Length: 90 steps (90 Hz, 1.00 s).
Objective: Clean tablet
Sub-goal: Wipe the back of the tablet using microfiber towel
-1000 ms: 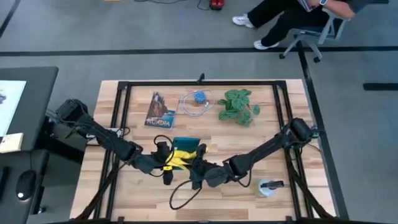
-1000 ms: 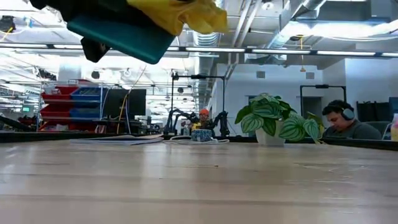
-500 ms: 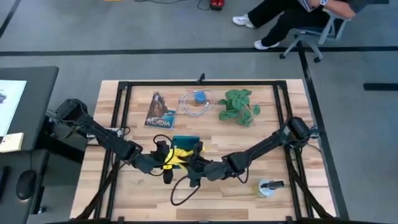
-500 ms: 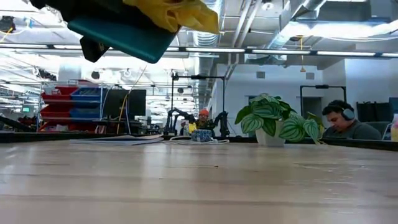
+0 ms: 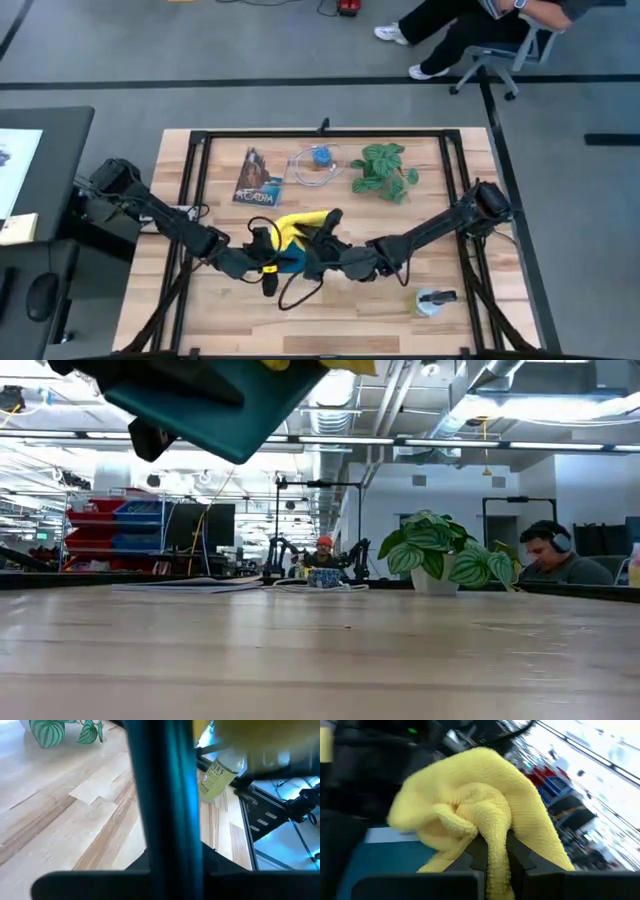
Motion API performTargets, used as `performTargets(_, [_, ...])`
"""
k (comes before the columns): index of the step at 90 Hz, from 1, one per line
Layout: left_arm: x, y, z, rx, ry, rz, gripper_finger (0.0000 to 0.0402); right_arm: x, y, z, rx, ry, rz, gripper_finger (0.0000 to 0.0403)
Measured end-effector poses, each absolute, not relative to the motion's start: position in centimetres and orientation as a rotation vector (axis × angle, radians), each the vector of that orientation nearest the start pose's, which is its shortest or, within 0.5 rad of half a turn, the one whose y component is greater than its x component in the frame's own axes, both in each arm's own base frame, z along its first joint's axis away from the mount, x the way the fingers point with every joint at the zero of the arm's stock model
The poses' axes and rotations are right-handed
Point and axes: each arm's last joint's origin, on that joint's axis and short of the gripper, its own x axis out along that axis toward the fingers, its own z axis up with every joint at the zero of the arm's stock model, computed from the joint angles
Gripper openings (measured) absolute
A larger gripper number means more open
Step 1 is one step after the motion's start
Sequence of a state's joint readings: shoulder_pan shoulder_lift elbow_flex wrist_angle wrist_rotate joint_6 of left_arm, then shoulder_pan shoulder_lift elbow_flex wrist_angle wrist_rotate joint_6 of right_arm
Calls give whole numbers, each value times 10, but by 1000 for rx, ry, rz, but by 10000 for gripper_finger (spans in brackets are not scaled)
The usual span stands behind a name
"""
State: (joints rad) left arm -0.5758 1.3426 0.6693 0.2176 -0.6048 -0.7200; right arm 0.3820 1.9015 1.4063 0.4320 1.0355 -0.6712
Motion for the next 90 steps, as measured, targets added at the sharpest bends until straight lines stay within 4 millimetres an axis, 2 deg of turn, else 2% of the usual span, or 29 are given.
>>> performTargets(21, [236,-134,213,-428,345,173,11,407,148,280,-646,263,-537,13])
performTargets(40, [237,-132,216,-406,293,226,11,400,160,262,-590,353,-445,13])
performTargets(57, [238,-132,221,-397,249,230,11,391,165,243,-516,412,-433,13])
performTargets(77, [239,-132,226,-373,193,248,11,381,168,223,-411,396,-435,13])
performTargets(90, [240,-131,229,-372,153,272,11,378,172,220,-384,368,-435,13])
